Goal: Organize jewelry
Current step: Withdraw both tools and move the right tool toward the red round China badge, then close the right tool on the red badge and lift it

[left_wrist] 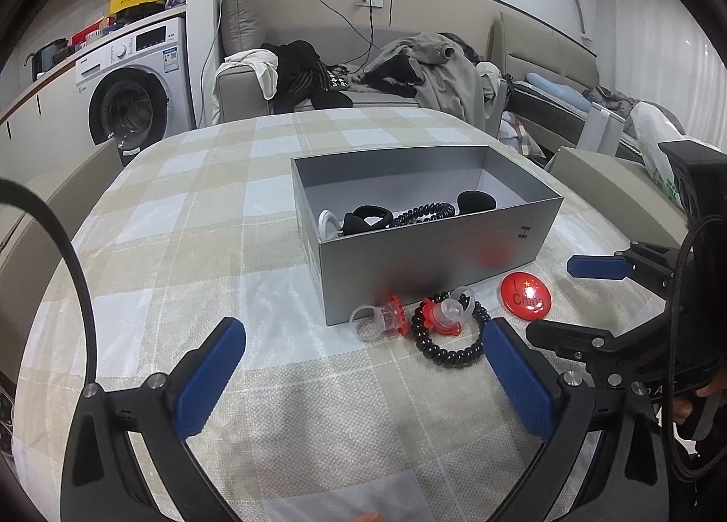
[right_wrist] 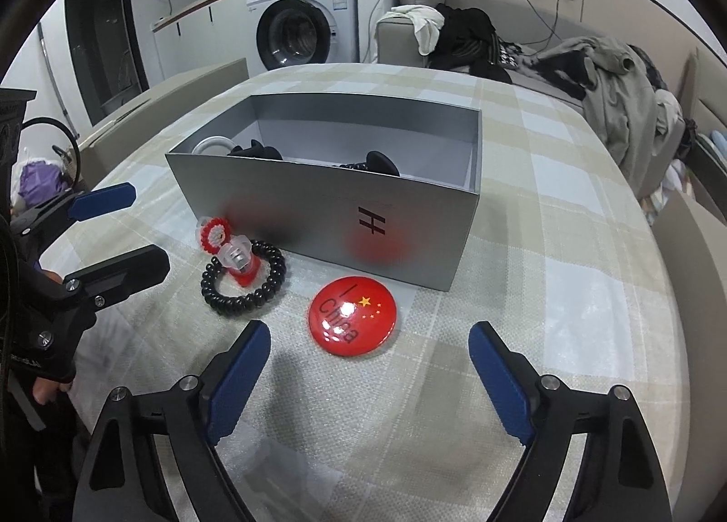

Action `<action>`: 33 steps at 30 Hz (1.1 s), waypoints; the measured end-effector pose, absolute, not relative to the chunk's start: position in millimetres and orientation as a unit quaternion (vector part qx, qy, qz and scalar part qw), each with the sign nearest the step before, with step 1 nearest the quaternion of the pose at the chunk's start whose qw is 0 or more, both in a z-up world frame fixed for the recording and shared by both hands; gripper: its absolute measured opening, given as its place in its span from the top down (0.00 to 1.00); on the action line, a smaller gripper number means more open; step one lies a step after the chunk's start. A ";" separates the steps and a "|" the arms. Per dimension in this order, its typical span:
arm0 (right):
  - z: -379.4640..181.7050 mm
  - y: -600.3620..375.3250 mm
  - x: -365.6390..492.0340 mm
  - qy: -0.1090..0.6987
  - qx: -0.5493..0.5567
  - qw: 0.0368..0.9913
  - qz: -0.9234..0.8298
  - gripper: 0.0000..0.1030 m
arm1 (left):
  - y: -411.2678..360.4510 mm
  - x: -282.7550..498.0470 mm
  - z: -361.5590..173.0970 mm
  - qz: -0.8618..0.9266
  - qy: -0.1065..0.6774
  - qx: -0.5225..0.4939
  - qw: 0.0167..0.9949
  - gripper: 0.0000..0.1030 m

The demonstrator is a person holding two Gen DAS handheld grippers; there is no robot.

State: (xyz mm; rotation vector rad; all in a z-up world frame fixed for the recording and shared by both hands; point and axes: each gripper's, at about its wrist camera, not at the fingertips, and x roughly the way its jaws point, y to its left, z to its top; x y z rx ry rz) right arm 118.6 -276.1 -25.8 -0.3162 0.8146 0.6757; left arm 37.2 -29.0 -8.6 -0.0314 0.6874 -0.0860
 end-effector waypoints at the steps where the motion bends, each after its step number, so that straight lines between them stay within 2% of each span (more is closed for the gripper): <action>1: -26.1 -274.9 119.1 0.388 -0.152 0.851 0.320 0.15 | -28.9 37.6 -8.5 -0.042 0.337 -0.015 0.940 0.01; 6: -29.6 -272.3 123.3 0.399 -0.156 0.848 0.312 0.22 | -28.6 37.9 -8.5 -0.043 0.338 -0.015 0.940 0.01; 14: -29.1 -268.8 129.3 0.401 -0.160 0.852 0.295 0.24 | -28.1 38.4 -8.6 -0.043 0.341 -0.015 0.939 0.01; 24: -27.5 -266.9 135.1 0.399 -0.157 0.857 0.287 0.36 | -28.4 37.6 -8.4 -0.044 0.340 -0.014 0.939 0.01; 29: -28.1 -268.9 137.5 0.398 -0.156 0.858 0.286 0.36 | -28.7 38.3 -8.6 -0.045 0.341 -0.013 0.939 0.01; 33: -27.9 -268.7 137.9 0.395 -0.156 0.859 0.286 0.46 | -28.8 38.2 -8.6 -0.044 0.342 -0.012 0.939 0.01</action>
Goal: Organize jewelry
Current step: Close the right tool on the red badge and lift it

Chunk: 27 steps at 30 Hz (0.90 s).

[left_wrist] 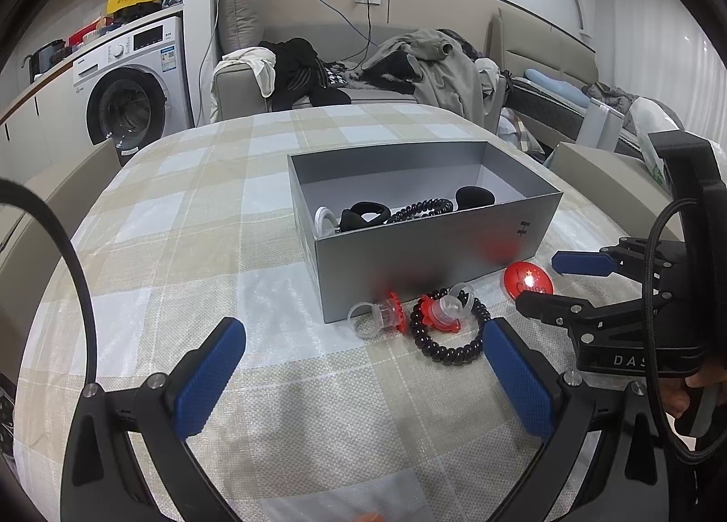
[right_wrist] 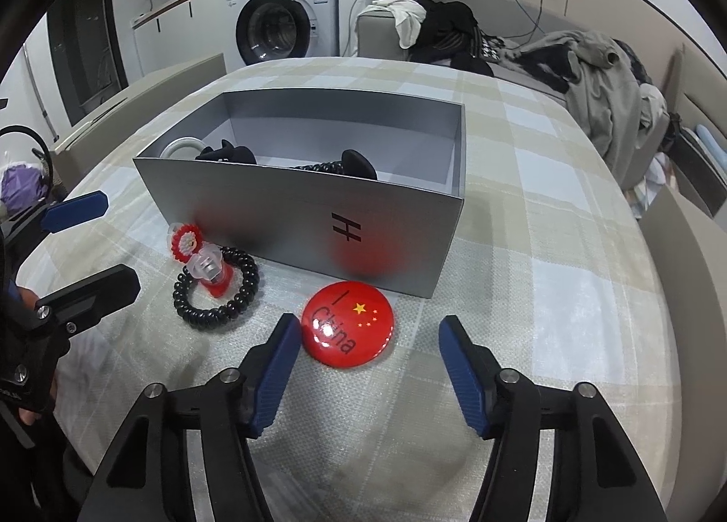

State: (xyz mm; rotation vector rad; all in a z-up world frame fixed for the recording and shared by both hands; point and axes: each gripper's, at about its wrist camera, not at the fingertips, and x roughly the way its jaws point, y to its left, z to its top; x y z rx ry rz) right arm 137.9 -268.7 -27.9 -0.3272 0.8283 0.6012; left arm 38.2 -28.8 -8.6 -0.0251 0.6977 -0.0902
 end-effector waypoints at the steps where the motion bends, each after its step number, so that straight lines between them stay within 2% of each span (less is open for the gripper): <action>1: -27.8 -268.2 138.0 0.393 -0.156 0.860 0.285 0.50 | -28.9 38.4 -8.6 -0.044 0.342 -0.012 0.939 0.01; 4: -27.4 -267.0 136.1 0.389 -0.157 0.861 0.286 0.60 | -28.8 38.4 -8.5 -0.044 0.341 -0.012 0.939 0.01; 27: -12.9 -286.0 119.7 0.359 -0.113 0.869 0.322 0.60 | -33.5 40.6 -8.5 -0.042 0.346 0.001 0.937 0.01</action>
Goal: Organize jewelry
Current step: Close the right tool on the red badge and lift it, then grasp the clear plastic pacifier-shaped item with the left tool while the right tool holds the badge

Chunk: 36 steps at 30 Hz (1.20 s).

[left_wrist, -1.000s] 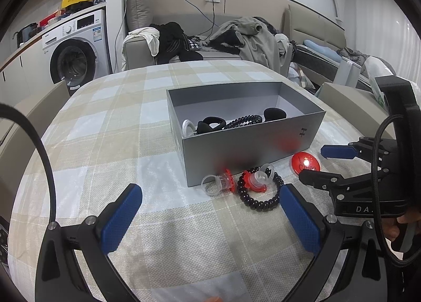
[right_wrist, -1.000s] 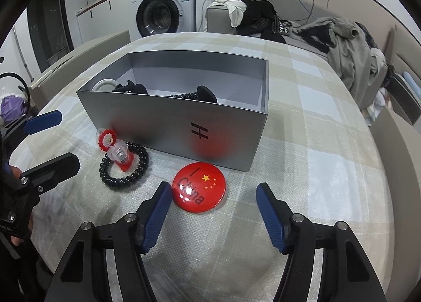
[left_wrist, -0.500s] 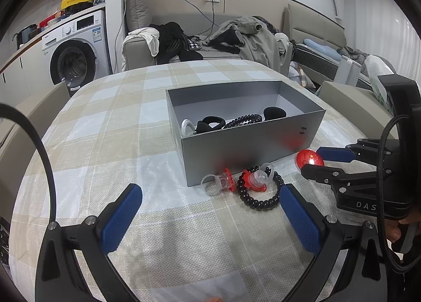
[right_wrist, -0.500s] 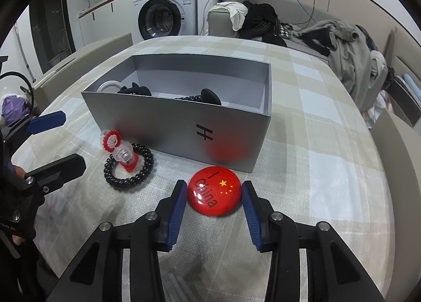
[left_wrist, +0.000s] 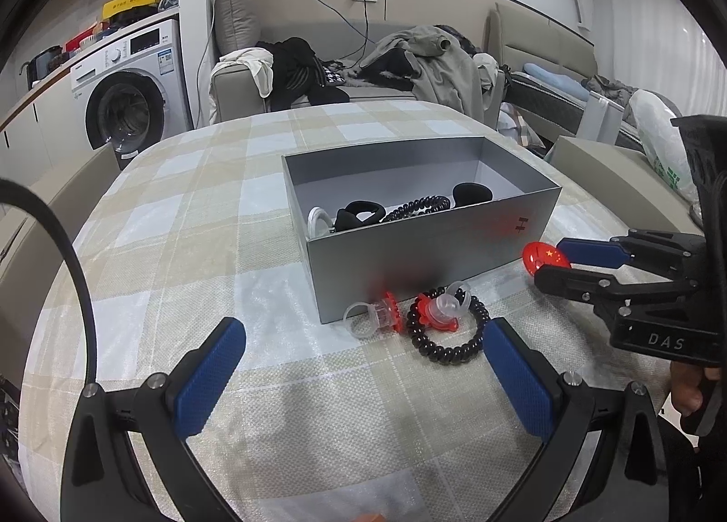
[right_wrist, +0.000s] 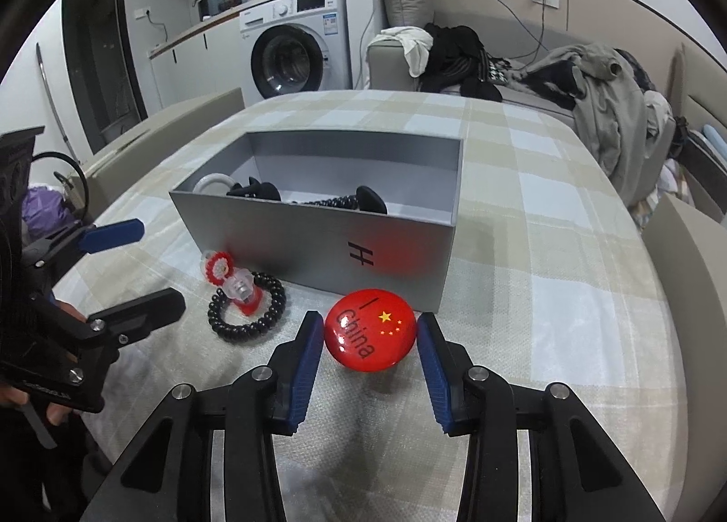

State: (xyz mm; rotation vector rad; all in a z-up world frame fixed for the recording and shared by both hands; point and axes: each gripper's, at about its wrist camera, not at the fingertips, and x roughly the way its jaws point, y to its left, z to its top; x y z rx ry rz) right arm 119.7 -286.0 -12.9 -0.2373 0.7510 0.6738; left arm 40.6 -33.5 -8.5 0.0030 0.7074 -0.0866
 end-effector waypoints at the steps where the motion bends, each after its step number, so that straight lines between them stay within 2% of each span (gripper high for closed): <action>1: -11.6 -287.0 119.6 0.357 -0.111 0.869 0.323 0.60 | -33.9 41.3 -8.8 -0.041 0.349 0.003 0.936 0.01; 5: -7.2 -291.5 118.0 0.350 -0.102 0.871 0.328 0.60 | -33.3 45.3 -9.6 -0.039 0.359 -0.001 0.933 0.02; 6: -6.0 -291.8 118.3 0.349 -0.101 0.872 0.329 0.60 | -32.6 46.2 -10.1 -0.038 0.361 -0.003 0.932 0.06; 8: -4.5 -292.3 118.2 0.347 -0.100 0.872 0.330 0.60 | -31.1 49.6 -12.5 -0.033 0.371 -0.006 0.928 0.16; 10: -3.5 -292.4 117.7 0.345 -0.100 0.873 0.330 0.60 | -28.3 52.4 -15.4 -0.032 0.381 -0.013 0.924 0.32; 13: -3.0 -293.5 116.0 0.344 -0.098 0.873 0.332 0.60 | -24.6 55.1 -17.2 -0.038 0.389 -0.029 0.920 0.45; 20: -3.0 -293.0 114.4 0.342 -0.101 0.872 0.335 0.60 | -27.7 61.7 -16.9 -0.041 0.397 -0.039 0.916 0.46; 24: -2.4 -292.9 114.4 0.341 -0.101 0.873 0.334 0.60 | -32.4 66.1 -21.8 -0.031 0.411 -0.028 0.911 0.63; 33: 0.1 -293.3 112.9 0.338 -0.100 0.874 0.335 0.60 | -27.9 62.0 -20.3 -0.032 0.411 -0.034 0.910 0.69; 36: 0.1 -293.2 112.6 0.338 -0.101 0.874 0.336 0.60 | -28.0 62.8 -20.7 -0.040 0.410 -0.035 0.911 0.76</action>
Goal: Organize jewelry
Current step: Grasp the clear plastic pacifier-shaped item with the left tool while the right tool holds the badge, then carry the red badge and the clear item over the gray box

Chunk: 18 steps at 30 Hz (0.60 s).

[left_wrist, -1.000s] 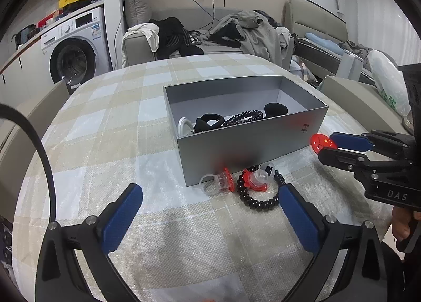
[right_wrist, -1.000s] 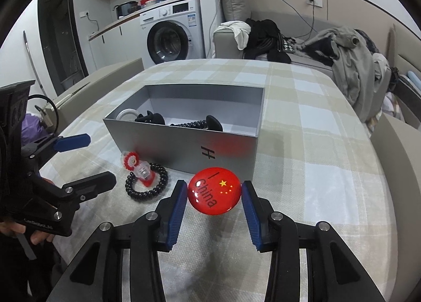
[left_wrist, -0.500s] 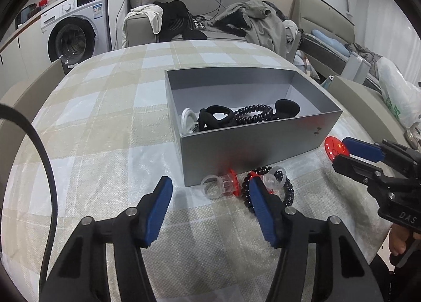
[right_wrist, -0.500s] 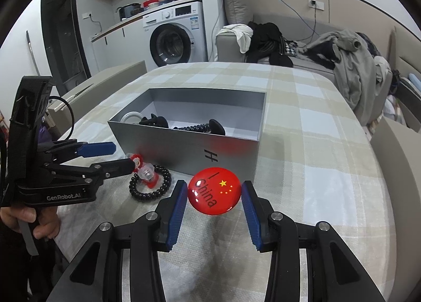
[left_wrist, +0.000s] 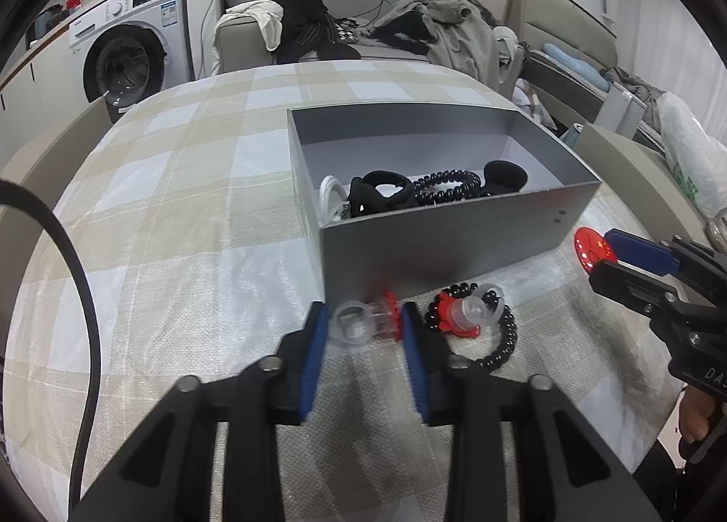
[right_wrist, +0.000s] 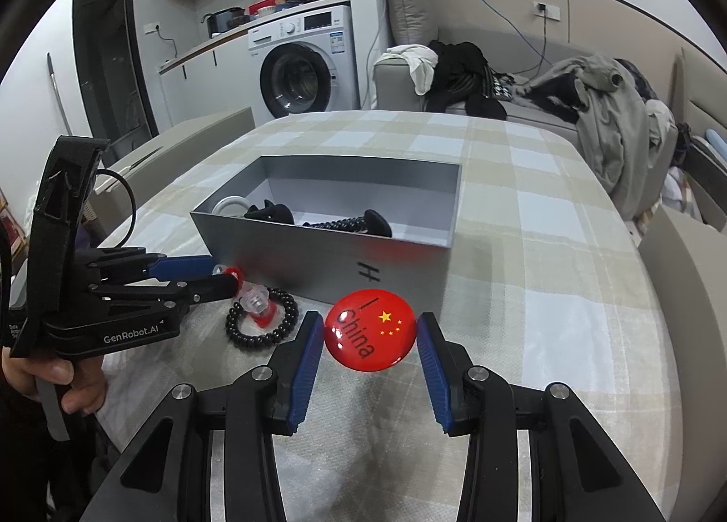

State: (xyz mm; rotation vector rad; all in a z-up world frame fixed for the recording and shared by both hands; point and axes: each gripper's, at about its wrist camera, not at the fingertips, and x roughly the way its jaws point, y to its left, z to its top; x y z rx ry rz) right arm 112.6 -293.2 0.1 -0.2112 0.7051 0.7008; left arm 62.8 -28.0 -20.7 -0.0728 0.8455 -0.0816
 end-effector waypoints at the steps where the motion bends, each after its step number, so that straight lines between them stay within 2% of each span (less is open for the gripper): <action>1: 0.4 -293.5 112.5 0.338 -0.101 0.874 0.336 0.60 | -28.7 62.6 -20.4 -0.039 0.409 -0.033 0.911 0.76; 18: 6.0 -298.7 111.2 0.323 -0.087 0.880 0.338 0.60 | -38.7 46.6 -4.2 -0.059 0.360 -0.013 0.931 0.76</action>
